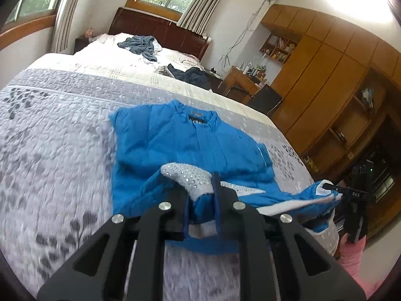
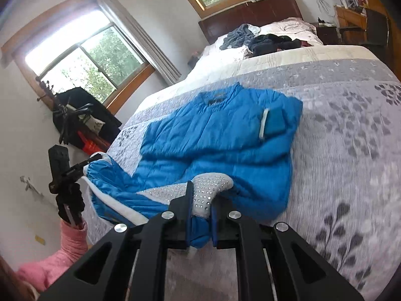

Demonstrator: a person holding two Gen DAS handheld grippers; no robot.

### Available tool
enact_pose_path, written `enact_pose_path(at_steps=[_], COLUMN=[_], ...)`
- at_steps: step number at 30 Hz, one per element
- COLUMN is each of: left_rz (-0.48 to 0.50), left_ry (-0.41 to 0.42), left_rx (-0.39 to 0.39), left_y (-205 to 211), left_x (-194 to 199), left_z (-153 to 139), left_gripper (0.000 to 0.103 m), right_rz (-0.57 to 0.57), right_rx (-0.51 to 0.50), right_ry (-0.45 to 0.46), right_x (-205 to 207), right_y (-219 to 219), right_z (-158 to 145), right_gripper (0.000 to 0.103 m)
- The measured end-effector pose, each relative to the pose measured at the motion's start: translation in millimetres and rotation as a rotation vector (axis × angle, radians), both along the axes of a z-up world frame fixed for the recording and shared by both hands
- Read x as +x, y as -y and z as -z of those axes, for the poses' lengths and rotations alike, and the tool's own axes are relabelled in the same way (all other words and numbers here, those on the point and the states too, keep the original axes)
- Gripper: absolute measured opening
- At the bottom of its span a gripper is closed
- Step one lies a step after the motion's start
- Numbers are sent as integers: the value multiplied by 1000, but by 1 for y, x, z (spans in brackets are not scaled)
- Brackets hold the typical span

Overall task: Fold large clothes
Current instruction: 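Lift the hem with both tools and fold it toward the collar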

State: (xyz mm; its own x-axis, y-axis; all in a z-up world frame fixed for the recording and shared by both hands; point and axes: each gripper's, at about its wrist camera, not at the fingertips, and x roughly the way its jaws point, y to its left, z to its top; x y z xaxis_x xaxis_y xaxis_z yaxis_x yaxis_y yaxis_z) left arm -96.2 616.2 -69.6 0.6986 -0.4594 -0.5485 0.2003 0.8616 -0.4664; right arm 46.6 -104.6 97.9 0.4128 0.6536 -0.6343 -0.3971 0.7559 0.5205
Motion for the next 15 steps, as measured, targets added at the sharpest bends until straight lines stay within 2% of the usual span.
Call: enact_pose_path(at_steps=[7, 15], left_rz=[-19, -44], left_ry=[-82, -221], left_rx=[-19, -36], left_y=[-6, -11], left_x=[81, 160], left_z=[16, 57], left_gripper=[16, 18], right_rz=[31, 76], right_rx=[7, -34], right_ry=[-104, -238], right_x=[85, 163], right_y=[-12, -22], right_z=[12, 57], right_gripper=[11, 11])
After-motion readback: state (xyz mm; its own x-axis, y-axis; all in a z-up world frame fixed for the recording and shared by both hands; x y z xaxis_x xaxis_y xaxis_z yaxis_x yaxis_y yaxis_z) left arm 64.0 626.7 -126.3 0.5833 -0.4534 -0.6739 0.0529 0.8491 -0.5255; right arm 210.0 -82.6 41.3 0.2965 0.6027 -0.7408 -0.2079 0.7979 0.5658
